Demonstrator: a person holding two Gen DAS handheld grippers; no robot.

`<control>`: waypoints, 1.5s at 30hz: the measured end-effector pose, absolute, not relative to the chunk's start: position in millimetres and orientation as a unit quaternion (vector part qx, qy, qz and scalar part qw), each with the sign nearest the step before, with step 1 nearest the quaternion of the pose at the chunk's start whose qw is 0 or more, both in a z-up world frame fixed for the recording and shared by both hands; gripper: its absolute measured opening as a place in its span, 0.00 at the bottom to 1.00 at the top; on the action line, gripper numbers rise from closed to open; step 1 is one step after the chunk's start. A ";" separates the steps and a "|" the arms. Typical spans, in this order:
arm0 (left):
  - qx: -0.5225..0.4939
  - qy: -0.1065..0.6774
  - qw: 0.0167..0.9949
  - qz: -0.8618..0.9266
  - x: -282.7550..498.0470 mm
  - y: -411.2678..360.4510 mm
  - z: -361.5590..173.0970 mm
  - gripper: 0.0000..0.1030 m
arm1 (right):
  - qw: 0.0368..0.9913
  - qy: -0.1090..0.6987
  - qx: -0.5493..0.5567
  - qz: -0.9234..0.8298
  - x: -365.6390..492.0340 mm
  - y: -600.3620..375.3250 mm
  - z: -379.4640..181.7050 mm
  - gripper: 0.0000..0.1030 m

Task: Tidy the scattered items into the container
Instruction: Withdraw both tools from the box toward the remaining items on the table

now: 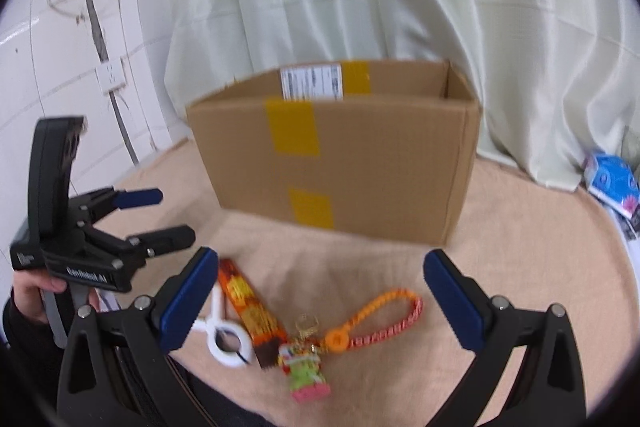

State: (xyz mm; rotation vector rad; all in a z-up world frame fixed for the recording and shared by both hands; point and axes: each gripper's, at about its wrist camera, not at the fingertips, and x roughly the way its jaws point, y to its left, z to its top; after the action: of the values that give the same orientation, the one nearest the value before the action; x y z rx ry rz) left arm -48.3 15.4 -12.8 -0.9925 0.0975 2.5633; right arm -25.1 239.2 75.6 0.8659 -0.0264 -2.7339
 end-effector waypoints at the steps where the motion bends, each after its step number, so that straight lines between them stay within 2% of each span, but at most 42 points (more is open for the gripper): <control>1: -0.355 0.035 0.196 0.913 -45.5 14.5 -17.4 1.00 | 0.137 -0.004 0.307 -0.942 -23.7 237.7 69.3 1.00; 14: -0.363 0.028 0.220 0.905 -5.1 14.3 -65.1 1.00 | 0.167 0.008 0.328 -0.930 7.6 235.6 28.6 1.00; 18: -0.368 0.011 0.227 0.902 2.9 24.1 -75.8 1.00 | 0.164 0.005 0.337 -0.927 7.3 236.5 16.9 1.00; 21: -0.378 0.026 0.227 0.897 8.8 39.7 -83.4 1.00 | 0.166 0.000 0.336 -0.927 10.8 238.4 12.9 1.00; 37: -0.360 0.022 0.190 0.913 -2.3 44.4 -90.0 1.00 | 0.159 0.011 0.342 -0.926 8.1 243.8 2.4 1.00; 42: -0.369 -0.015 0.209 0.906 0.8 33.6 -86.8 1.00 | 0.163 0.011 0.338 -0.927 5.5 239.7 2.5 1.00; 45: -0.366 -0.007 0.196 0.910 3.8 38.6 -89.1 1.00 | 0.165 0.012 0.338 -0.926 2.6 237.0 1.2 1.00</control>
State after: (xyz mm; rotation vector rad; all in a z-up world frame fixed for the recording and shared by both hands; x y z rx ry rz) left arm 3.8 38.6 -89.1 -1.0257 -0.0197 2.5483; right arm 2.6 237.0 1.2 0.9630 0.0353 -2.6389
